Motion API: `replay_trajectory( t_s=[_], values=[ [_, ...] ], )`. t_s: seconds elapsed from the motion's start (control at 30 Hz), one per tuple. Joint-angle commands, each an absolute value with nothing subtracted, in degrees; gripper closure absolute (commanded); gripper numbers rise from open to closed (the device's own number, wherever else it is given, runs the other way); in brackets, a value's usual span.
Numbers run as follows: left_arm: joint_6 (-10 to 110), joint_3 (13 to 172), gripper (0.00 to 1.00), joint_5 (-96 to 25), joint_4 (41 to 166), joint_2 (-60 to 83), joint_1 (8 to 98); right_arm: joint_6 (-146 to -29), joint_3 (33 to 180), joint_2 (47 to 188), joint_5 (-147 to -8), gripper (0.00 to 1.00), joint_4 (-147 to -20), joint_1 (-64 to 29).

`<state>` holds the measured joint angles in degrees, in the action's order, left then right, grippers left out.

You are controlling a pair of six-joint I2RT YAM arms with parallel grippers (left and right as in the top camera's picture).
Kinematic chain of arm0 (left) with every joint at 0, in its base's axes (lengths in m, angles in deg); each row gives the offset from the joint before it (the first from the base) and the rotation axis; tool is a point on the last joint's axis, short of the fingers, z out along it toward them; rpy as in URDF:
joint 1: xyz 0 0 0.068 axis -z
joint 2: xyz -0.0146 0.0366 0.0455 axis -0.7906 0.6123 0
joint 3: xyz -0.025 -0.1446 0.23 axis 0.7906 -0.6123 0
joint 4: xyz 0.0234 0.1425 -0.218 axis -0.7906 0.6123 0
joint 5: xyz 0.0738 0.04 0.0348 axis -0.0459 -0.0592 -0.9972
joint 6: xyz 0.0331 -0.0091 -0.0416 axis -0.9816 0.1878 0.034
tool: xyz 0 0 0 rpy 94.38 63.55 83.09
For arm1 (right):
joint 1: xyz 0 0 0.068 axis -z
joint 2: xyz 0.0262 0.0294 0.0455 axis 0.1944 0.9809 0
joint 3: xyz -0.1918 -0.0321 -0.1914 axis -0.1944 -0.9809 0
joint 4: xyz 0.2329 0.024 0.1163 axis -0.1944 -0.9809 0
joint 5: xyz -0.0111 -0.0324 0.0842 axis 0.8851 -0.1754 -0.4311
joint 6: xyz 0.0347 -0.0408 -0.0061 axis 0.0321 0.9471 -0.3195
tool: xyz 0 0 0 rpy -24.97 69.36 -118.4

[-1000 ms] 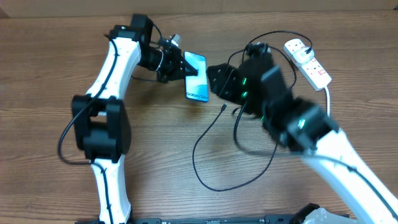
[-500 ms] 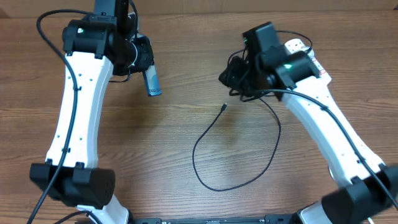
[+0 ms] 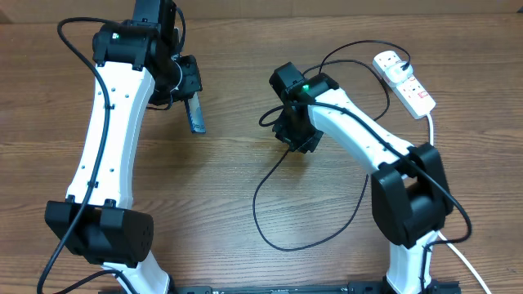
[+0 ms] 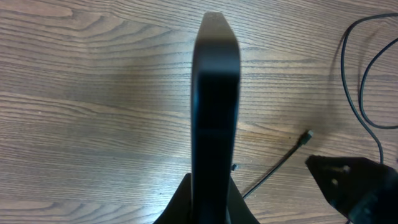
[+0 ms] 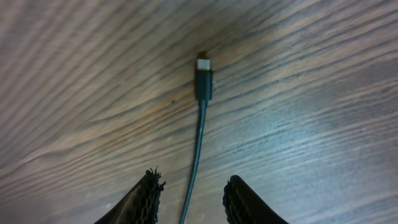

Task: Plug charger to phone and switch on socket
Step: 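Lower the right gripper and grasp the black cable's USB-C connector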

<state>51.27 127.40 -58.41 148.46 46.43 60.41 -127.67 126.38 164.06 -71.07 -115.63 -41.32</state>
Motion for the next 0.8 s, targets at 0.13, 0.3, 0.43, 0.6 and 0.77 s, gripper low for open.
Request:
replay_trajectory(
  t_s=[0.13,0.3,0.43,0.6,0.77],
  values=[
    [52.1,127.8,0.96,-58.9,148.4,45.9,60.7,-128.5,126.5,169.7,-69.3,0.66,-114.4,-41.5],
    [52.1,127.8,0.96,-59.0,148.5,45.9,60.7,-125.6,126.5,170.8,-68.9,0.67,-111.4,-41.4],
    [52.1,127.8,0.96,-59.0,148.5,45.9,60.7,-125.7,126.4,170.8,-67.7,0.69,-111.6,-41.4],
    [52.1,127.8,0.96,-58.9,148.5,45.9,60.7,-125.7,126.0,170.8,-67.4,0.70,-111.3,-41.4],
    [52.1,127.8,0.96,-58.9,148.5,45.9,60.7,-125.7,123.7,170.8,-67.4,0.70,-109.4,-41.4]
  ],
)
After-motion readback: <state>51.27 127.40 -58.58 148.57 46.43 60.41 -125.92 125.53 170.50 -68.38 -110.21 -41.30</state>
